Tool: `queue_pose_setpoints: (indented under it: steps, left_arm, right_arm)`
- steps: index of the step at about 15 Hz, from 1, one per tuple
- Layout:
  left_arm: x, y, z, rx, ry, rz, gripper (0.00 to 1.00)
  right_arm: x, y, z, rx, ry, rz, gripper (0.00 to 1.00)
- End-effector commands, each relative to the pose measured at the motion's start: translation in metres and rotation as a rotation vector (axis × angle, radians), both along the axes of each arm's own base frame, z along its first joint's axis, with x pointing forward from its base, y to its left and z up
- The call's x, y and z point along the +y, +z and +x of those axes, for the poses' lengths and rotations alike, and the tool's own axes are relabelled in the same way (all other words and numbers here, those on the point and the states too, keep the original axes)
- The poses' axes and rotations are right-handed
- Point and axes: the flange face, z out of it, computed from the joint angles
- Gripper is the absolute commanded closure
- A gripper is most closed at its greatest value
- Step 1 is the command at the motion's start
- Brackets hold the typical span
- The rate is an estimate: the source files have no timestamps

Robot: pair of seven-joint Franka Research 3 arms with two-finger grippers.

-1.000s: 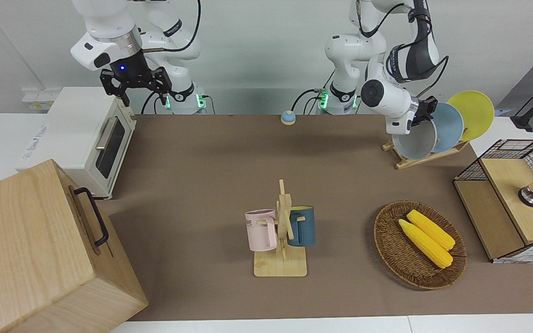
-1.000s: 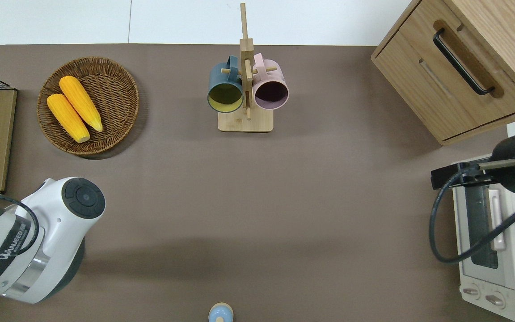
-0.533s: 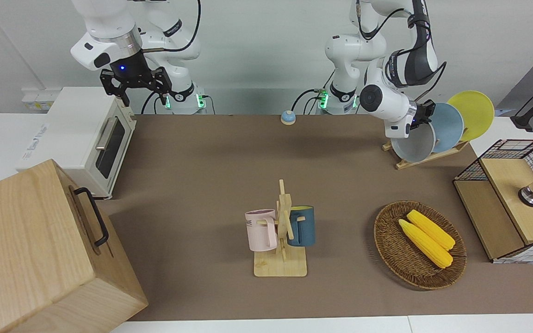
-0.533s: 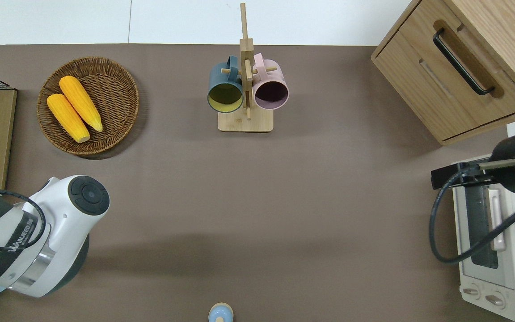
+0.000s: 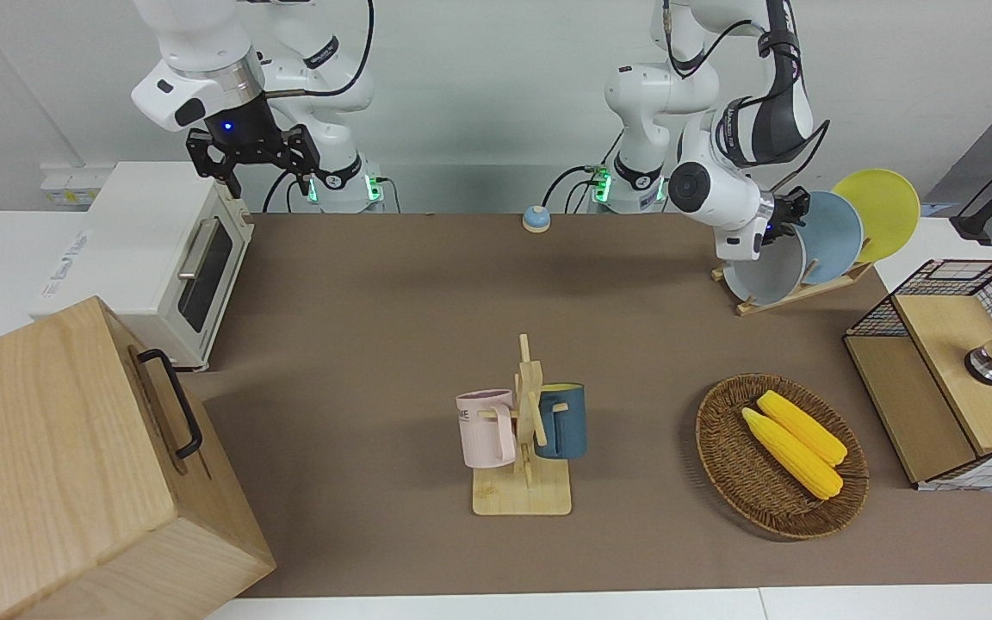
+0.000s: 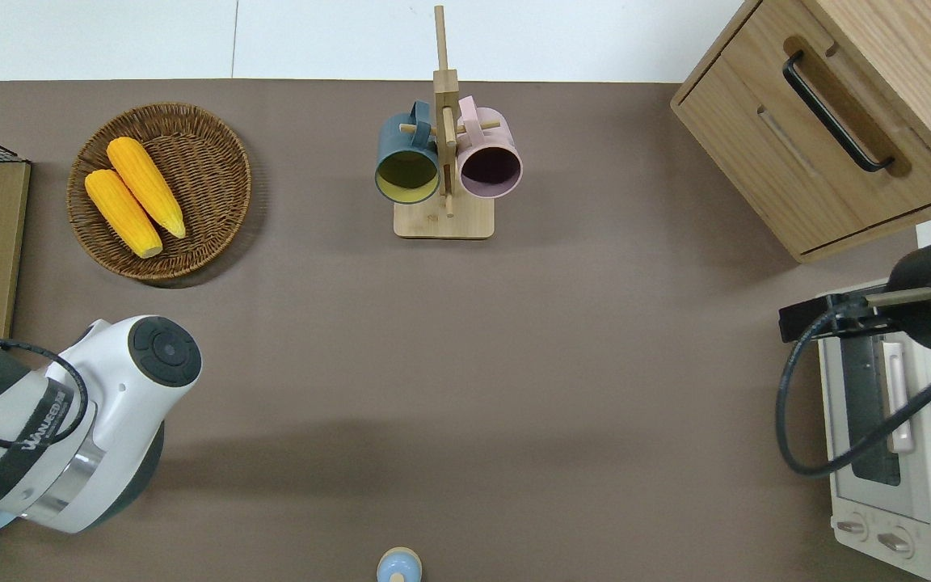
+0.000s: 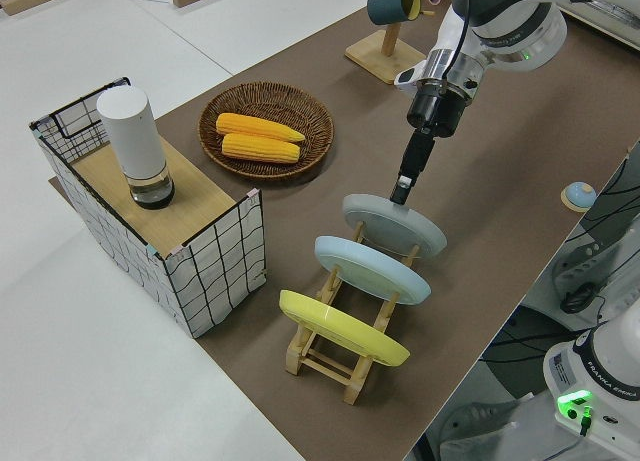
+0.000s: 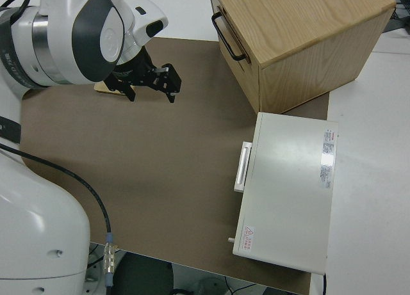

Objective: Pick gray plate from table and place it on lower plate rack with left arm

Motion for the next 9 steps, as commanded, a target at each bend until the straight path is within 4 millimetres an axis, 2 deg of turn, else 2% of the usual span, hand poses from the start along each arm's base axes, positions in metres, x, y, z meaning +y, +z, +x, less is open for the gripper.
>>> queue_pose_setpoints:
  steps: [1,9]
  left_arm:
    - [-0.001,-0.002,0.001,0.000,-0.017,0.022,0.00]
    - [-0.011,0.030,0.016,-0.032,-0.013,-0.042,0.00]
  right_arm:
    - [0.000,0.003,-0.003,0.007,0.000,0.005,0.013]
    - [0.000,0.003,-0.003,0.007,0.000,0.005,0.011]
